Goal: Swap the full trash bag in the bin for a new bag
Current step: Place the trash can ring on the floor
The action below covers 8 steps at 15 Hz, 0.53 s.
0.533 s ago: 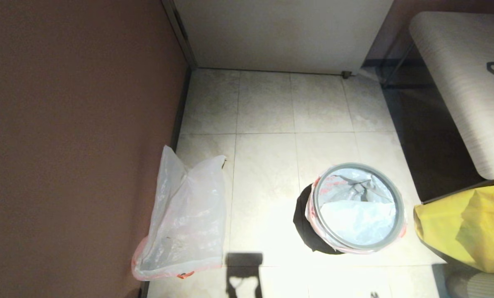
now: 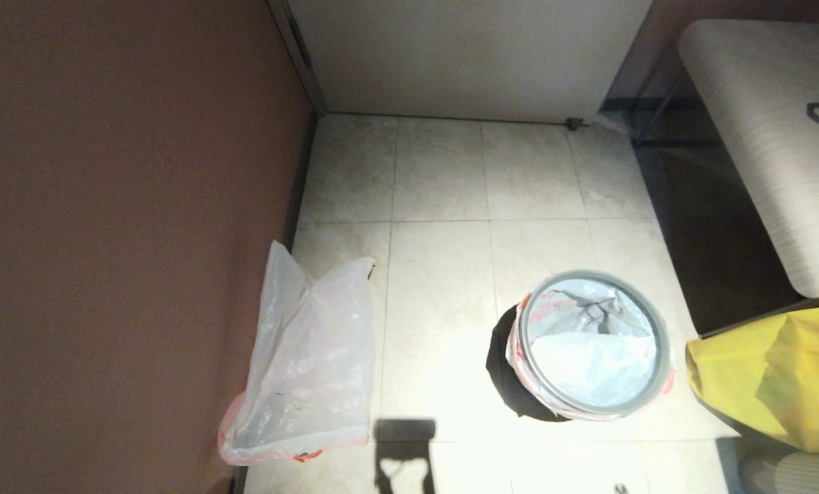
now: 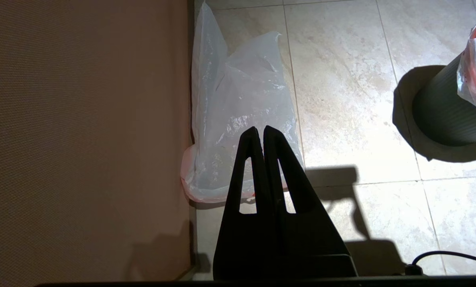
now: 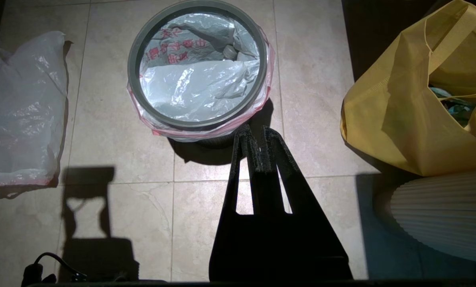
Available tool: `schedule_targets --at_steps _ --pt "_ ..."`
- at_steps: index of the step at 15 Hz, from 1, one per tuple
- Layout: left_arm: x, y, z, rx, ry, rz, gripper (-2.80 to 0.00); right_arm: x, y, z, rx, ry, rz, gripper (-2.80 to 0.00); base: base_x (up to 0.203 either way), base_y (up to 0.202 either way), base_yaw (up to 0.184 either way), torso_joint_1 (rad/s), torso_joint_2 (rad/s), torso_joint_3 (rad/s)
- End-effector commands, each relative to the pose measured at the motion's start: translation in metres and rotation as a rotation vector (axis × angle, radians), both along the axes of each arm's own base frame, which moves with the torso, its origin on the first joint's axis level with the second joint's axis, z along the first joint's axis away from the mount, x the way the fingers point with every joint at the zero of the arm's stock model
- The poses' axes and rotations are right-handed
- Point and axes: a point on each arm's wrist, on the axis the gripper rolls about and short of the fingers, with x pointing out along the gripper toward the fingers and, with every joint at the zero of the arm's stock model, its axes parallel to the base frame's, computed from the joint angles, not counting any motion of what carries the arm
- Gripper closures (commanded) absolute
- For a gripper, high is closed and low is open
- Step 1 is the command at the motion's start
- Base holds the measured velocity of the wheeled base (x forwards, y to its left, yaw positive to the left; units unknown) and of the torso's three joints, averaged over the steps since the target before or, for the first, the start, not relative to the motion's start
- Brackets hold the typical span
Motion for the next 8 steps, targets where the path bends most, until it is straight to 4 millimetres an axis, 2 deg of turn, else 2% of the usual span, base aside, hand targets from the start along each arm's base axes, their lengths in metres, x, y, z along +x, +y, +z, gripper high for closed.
schedule_targets --at_steps 1,6,8 --pt "0.000 0.000 0.000 0.000 -0.002 0.000 0.00 0.000 0.000 0.000 0.001 0.002 0.000 0.00 0.000 0.000 0.000 0.000 0.00 0.000" --pt "0.000 0.000 0.000 0.000 -0.002 0.000 0.00 0.000 0.000 0.001 -0.008 0.001 0.000 0.00 0.000 0.000 0.000 0.000 0.00 0.000" --pt "0.000 0.000 0.000 0.000 -0.002 0.000 0.00 -0.003 0.000 0.010 -0.056 -0.012 0.004 0.00 0.000 0.000 0.000 0.000 0.00 0.000"
